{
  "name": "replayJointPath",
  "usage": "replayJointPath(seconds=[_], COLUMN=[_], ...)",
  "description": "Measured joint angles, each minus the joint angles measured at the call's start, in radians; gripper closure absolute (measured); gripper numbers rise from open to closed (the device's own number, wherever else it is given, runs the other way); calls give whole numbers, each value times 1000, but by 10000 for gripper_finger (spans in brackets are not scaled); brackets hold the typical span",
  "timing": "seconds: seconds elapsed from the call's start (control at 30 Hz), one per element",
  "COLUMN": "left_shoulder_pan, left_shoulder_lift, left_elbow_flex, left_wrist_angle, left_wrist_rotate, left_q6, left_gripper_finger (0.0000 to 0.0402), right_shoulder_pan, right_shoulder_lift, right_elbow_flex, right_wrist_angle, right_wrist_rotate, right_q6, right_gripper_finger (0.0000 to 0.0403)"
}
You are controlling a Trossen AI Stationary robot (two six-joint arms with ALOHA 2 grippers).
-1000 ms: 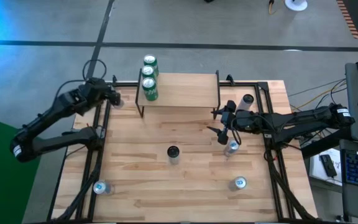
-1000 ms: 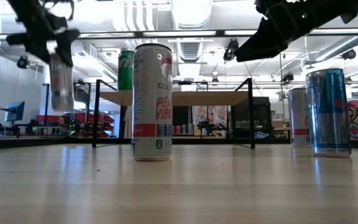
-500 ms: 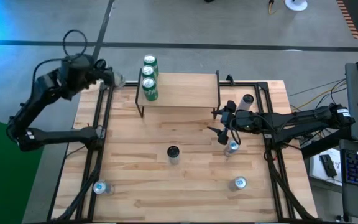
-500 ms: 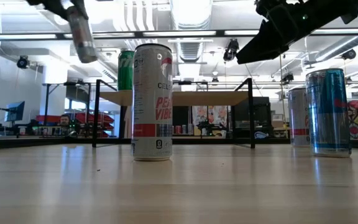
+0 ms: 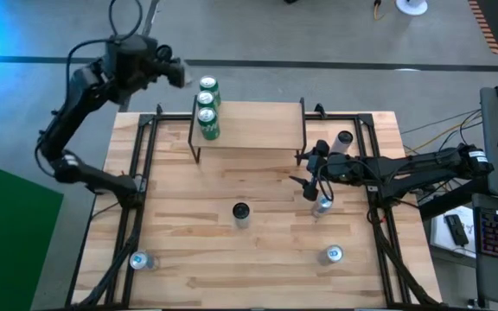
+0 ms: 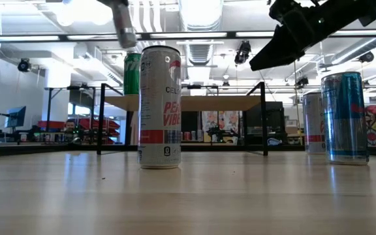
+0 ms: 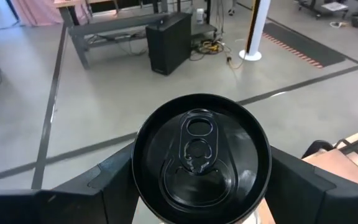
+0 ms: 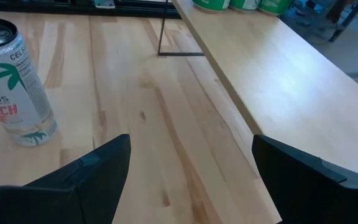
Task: Place canned beverage on shelf
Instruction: Put the top left white soda can on the shelf
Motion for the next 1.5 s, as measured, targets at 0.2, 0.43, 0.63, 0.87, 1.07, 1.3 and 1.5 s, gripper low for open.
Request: replayJointPath(seconds=[0.2, 0.43, 0.63, 0.87, 1.07, 1.3, 1.5], left_shoulder_pan=[0, 0, 1, 0, 0, 0, 1], left_shoulder_lift=[144, 288, 366, 450, 500, 561, 614], left_elbow_flex=[119, 228, 258, 308, 309, 309, 308], left_wrist_angle=[15, 43, 67, 90, 53, 43, -8], left_wrist_rotate=[18, 63, 93, 172, 176, 184, 184], left_q6=[40, 71, 92, 141, 150, 147, 122], left_gripper_finger=[139, 139, 139, 139, 139, 138, 138], right_shoulder_pan=[-6, -11, -12, -40, -67, -90, -94], right_shoulder_lift=[0, 0, 0, 0, 0, 0, 0], right_elbow_flex=[-1, -2, -4, -7, -15, -21, -29], right_wrist_angle=[0, 0, 0, 0, 0, 0, 0], right_wrist_rotate=[0, 0, 0, 0, 0, -3, -26], right_q6=[-6, -9, -16, -19, -18, -17, -17], right_gripper_finger=[77, 77, 77, 77, 77, 77, 77])
